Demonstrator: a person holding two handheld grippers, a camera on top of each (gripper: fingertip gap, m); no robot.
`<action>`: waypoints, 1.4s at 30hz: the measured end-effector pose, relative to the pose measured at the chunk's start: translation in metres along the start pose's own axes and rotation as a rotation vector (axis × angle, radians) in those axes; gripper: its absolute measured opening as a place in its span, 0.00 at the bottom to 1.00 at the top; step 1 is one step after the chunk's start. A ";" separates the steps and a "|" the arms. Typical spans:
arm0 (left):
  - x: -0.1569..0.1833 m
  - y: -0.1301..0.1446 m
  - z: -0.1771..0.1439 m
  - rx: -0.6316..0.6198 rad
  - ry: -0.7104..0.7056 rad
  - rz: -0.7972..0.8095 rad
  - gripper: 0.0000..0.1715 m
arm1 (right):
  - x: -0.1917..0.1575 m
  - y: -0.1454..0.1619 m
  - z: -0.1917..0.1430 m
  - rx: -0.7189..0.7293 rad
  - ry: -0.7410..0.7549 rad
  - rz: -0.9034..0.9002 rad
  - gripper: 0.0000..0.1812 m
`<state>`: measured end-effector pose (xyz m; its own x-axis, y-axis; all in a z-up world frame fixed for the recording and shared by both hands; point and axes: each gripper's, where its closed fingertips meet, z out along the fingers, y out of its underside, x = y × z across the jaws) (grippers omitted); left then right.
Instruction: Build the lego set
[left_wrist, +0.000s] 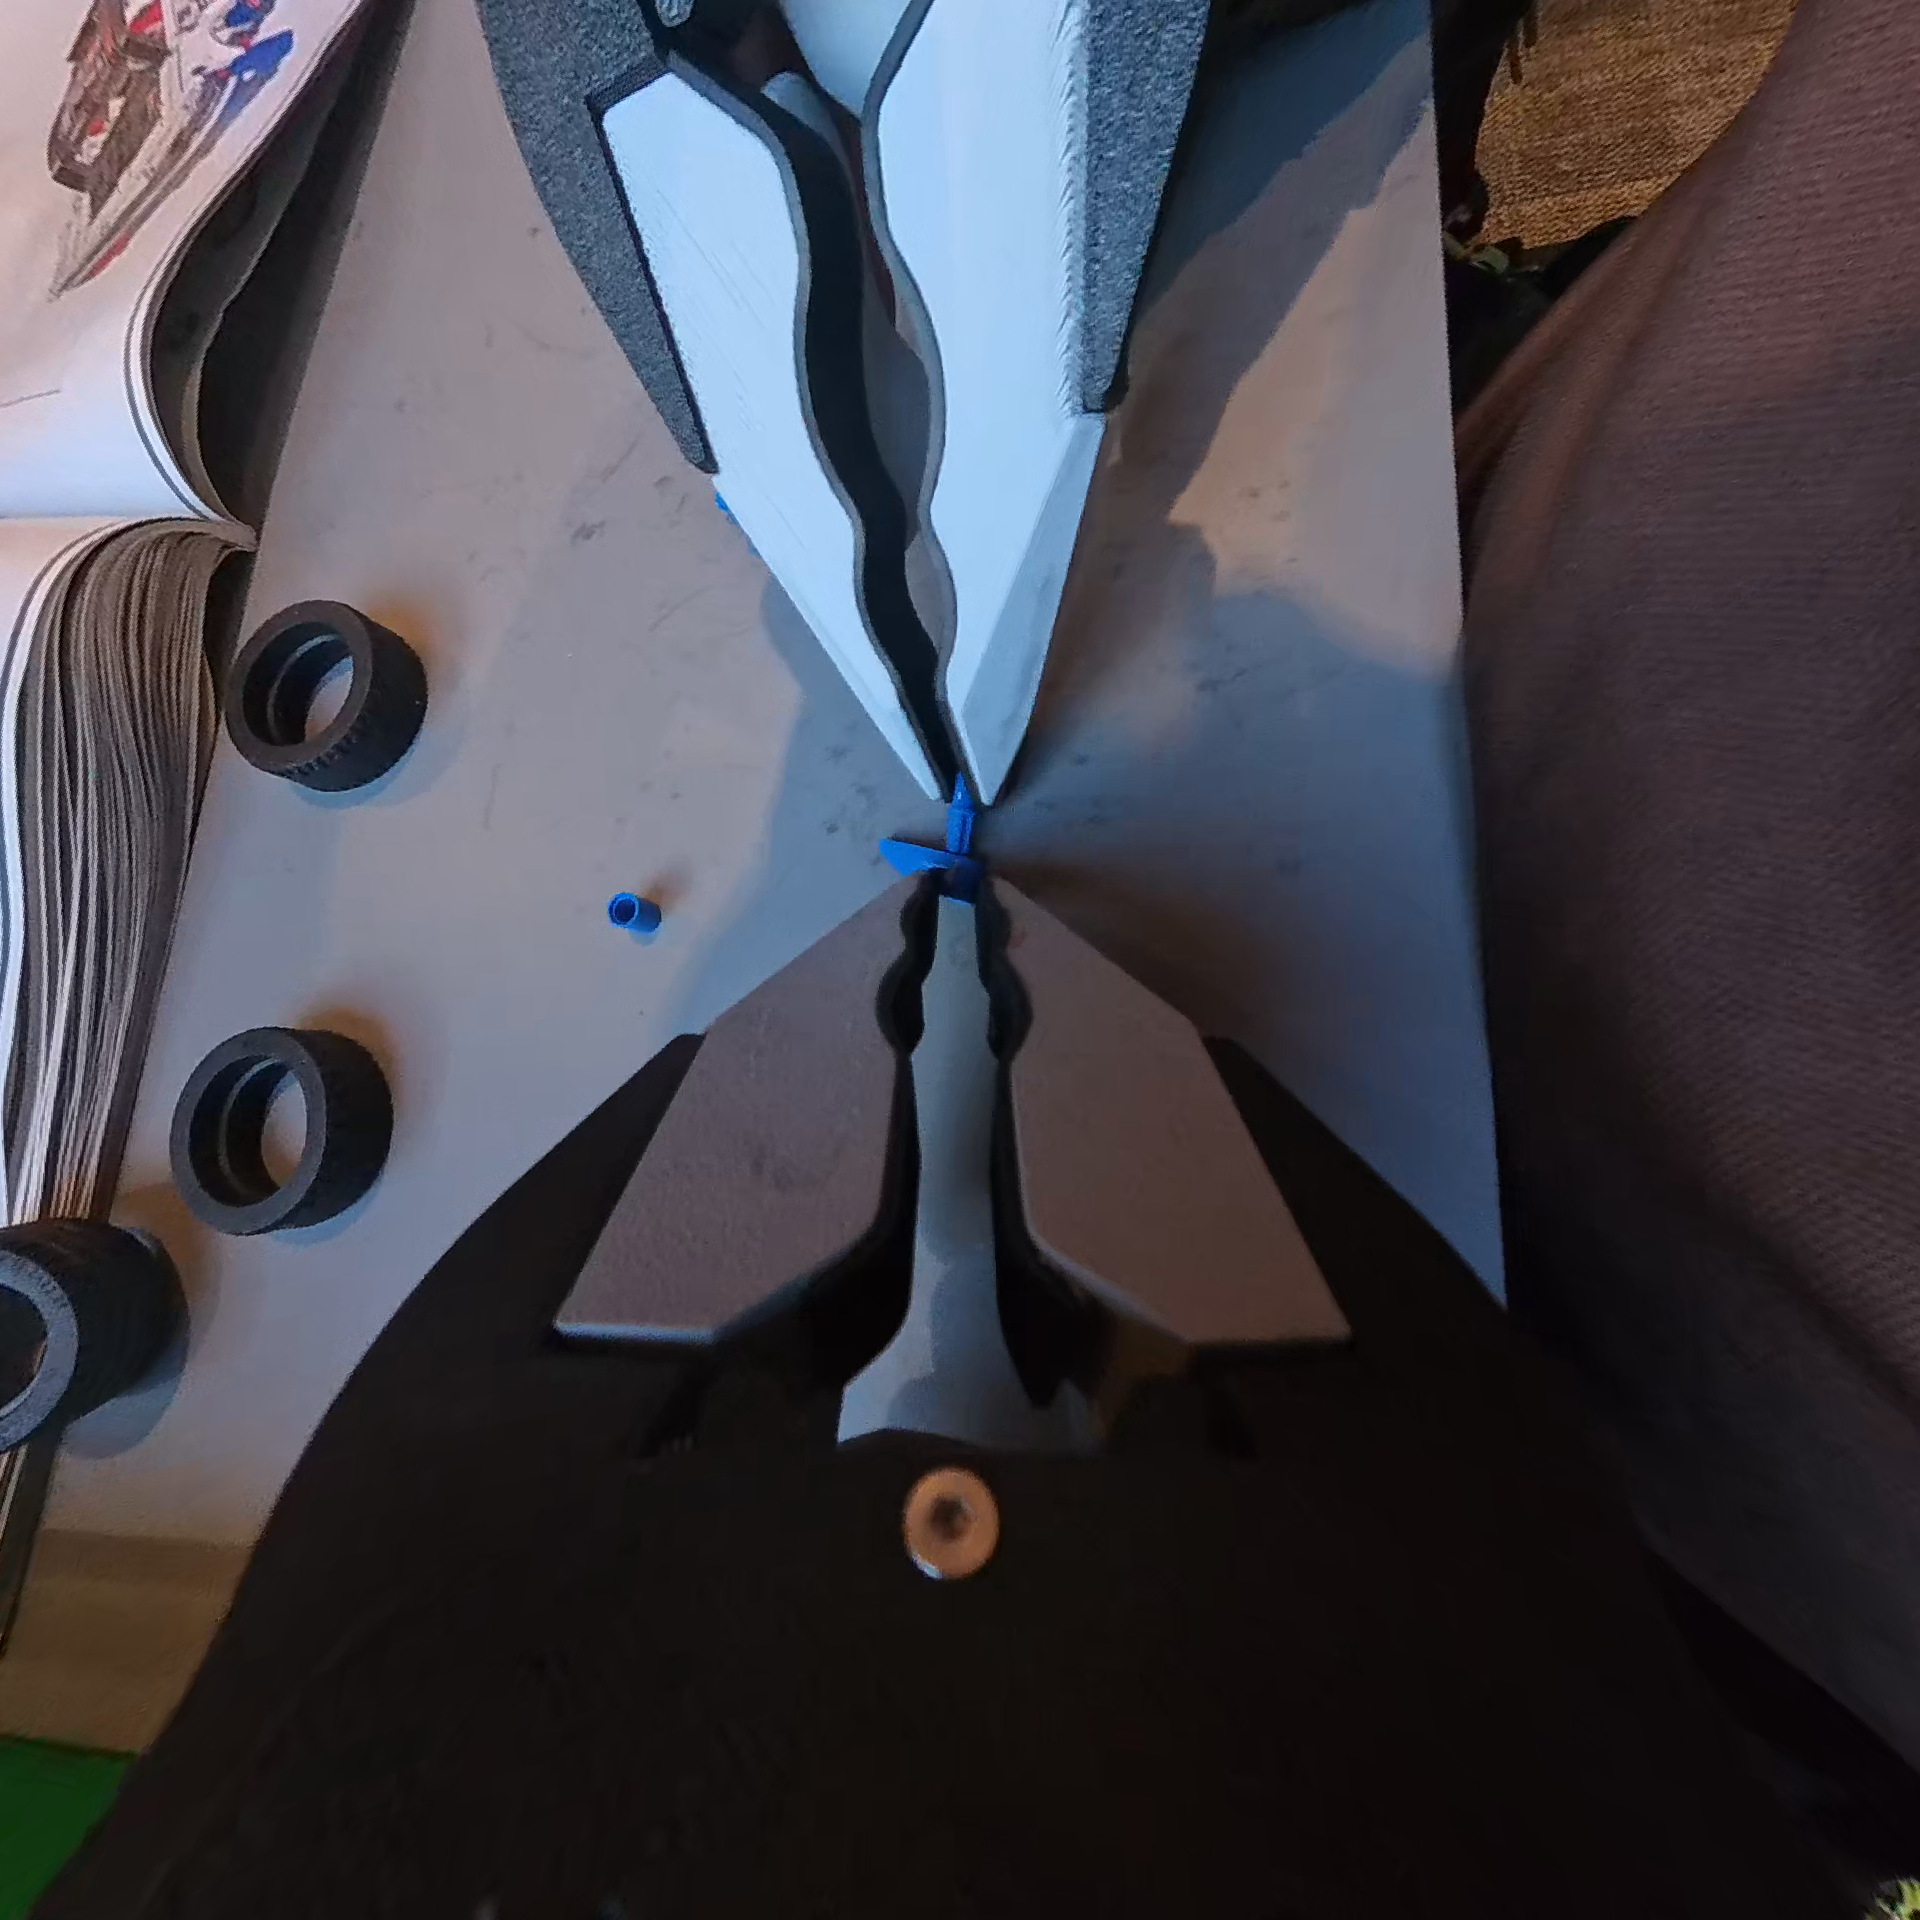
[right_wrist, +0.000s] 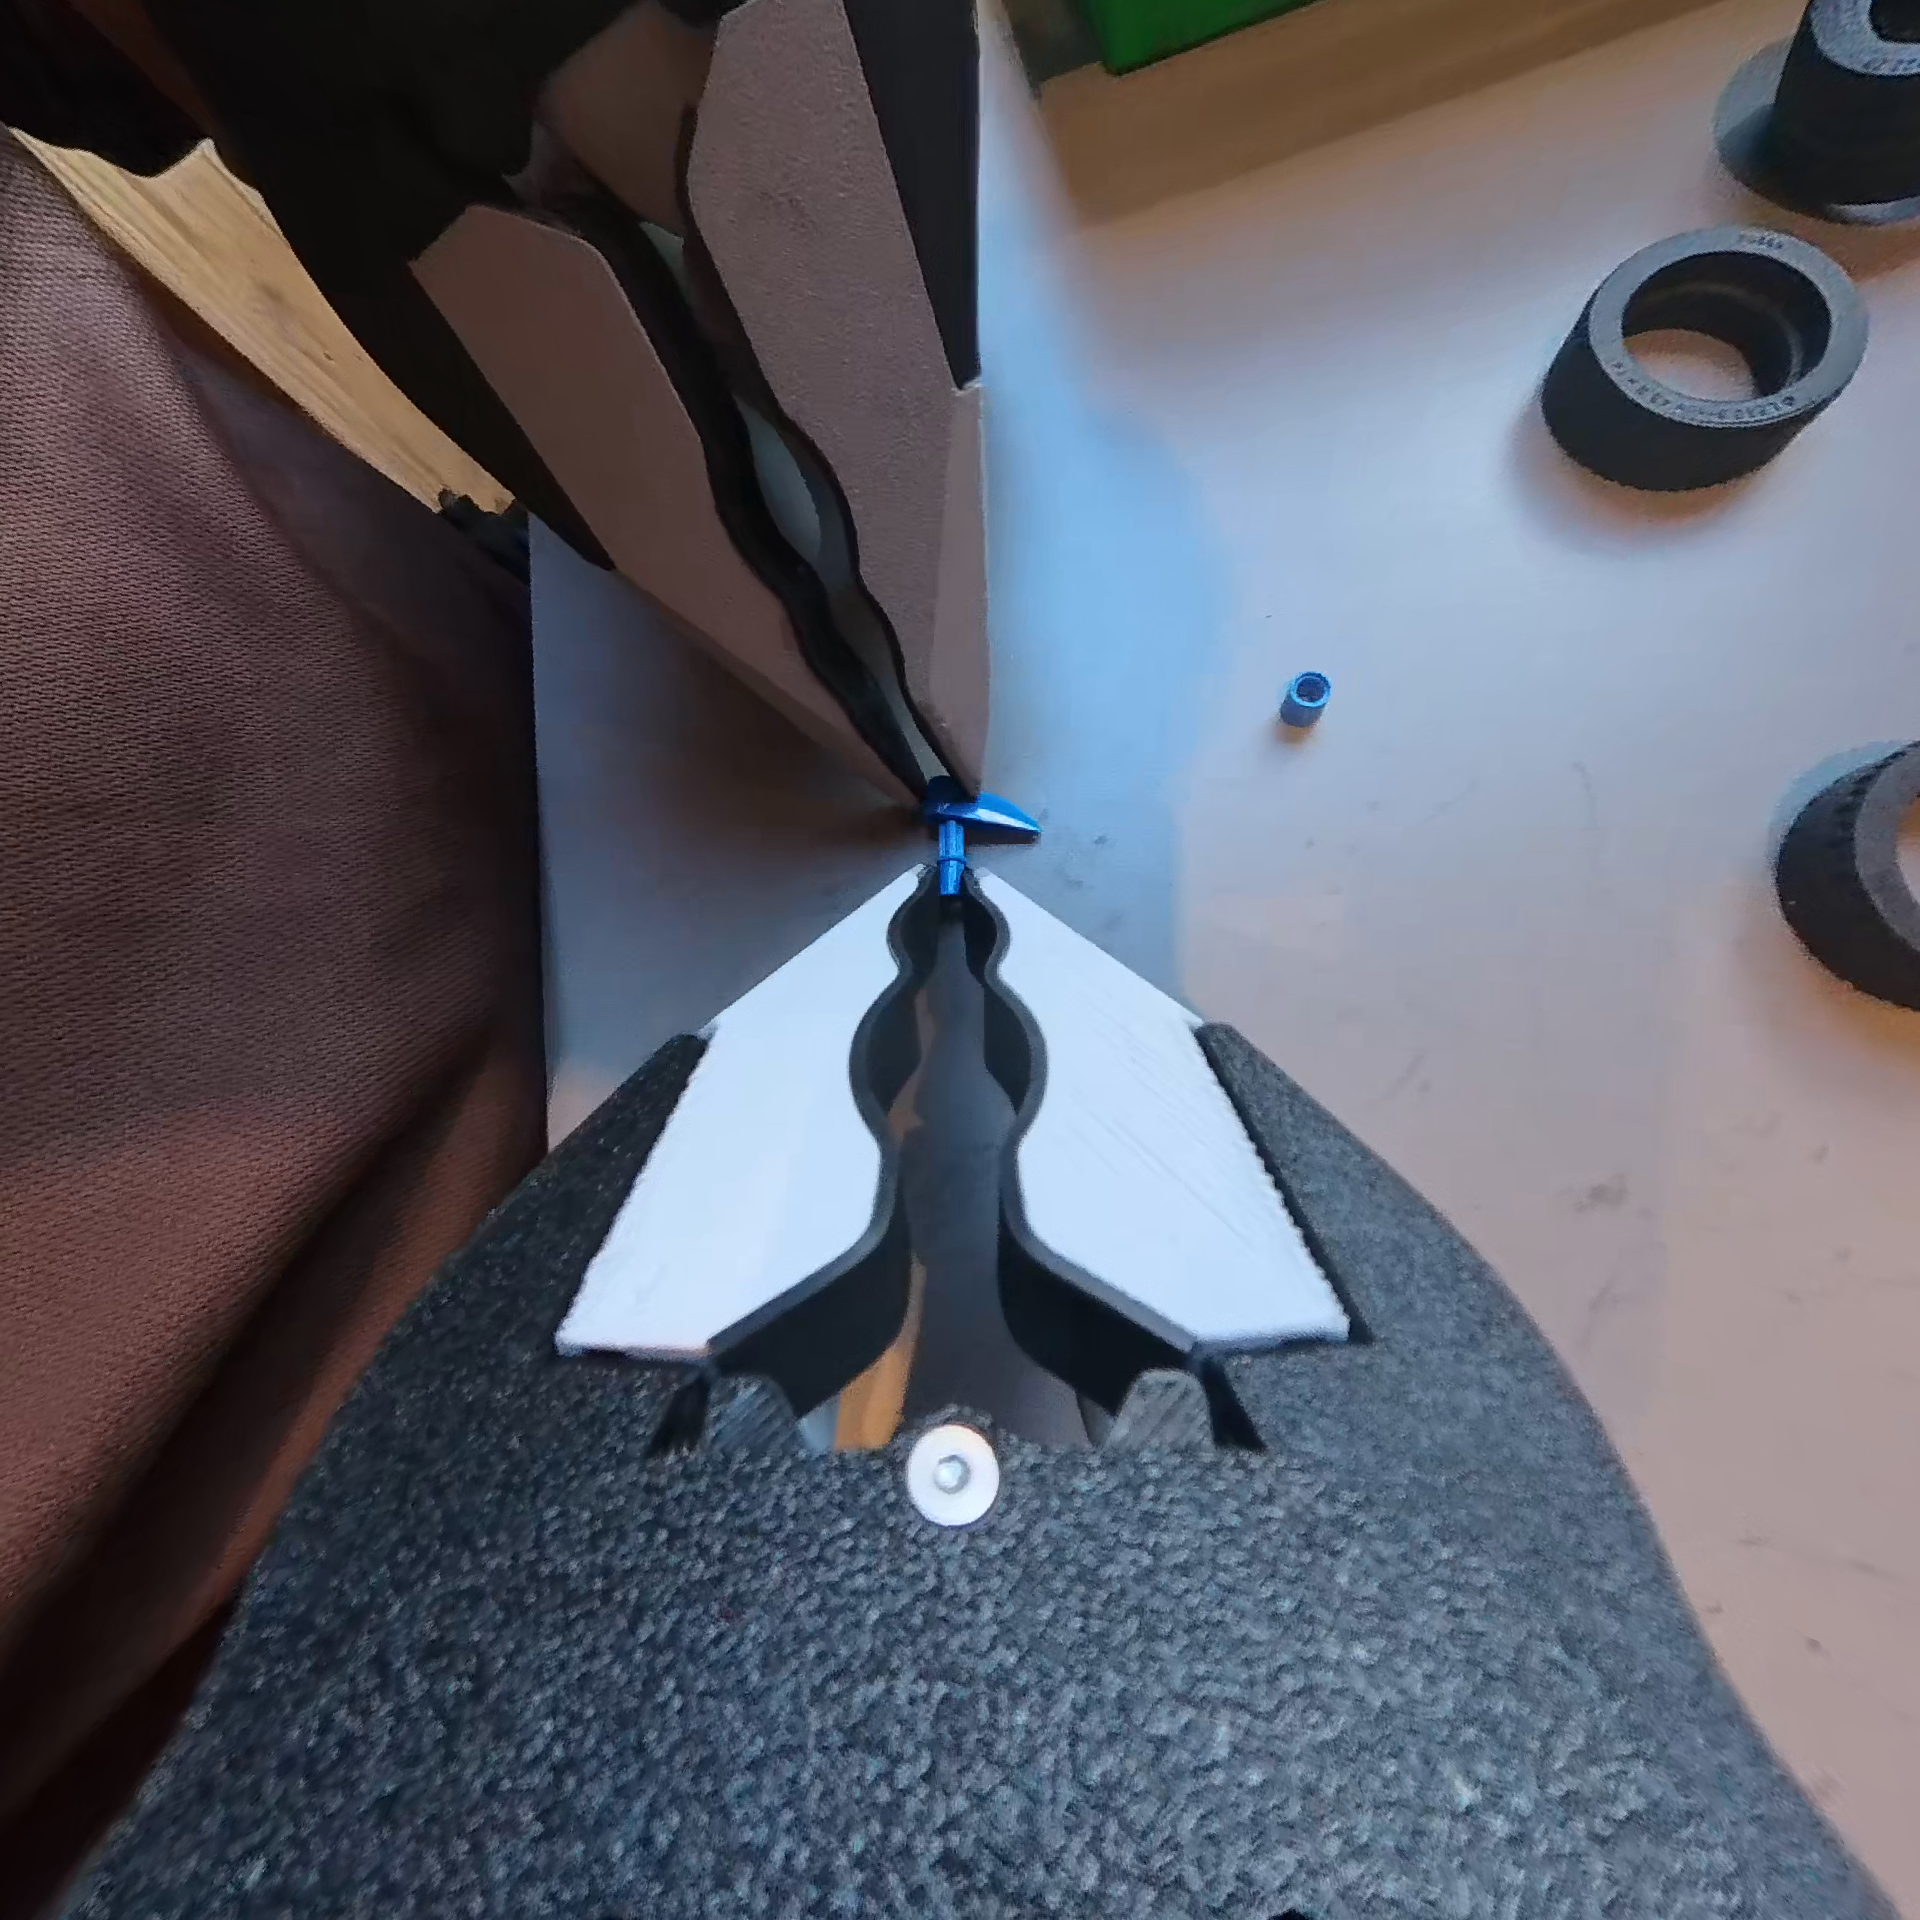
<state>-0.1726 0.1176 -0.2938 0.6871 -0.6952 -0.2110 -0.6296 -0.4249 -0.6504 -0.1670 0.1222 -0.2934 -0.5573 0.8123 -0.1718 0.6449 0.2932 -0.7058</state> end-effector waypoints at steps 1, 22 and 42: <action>0.000 0.000 0.000 0.000 -0.001 -0.001 0.02 | -0.001 0.000 0.000 -0.001 -0.001 0.000 0.02; -0.006 0.001 0.002 -0.038 -0.155 -0.017 0.02 | 0.004 -0.001 0.003 0.010 0.193 0.015 0.02; -0.009 0.002 0.002 -0.044 -0.222 0.044 0.02 | 0.006 -0.004 0.005 -0.081 0.081 0.025 0.02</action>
<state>-0.1797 0.1241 -0.2945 0.7186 -0.5709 -0.3972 -0.6727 -0.4255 -0.6054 -0.1751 0.1230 -0.2955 -0.4987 0.8570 -0.1298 0.7000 0.3099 -0.6434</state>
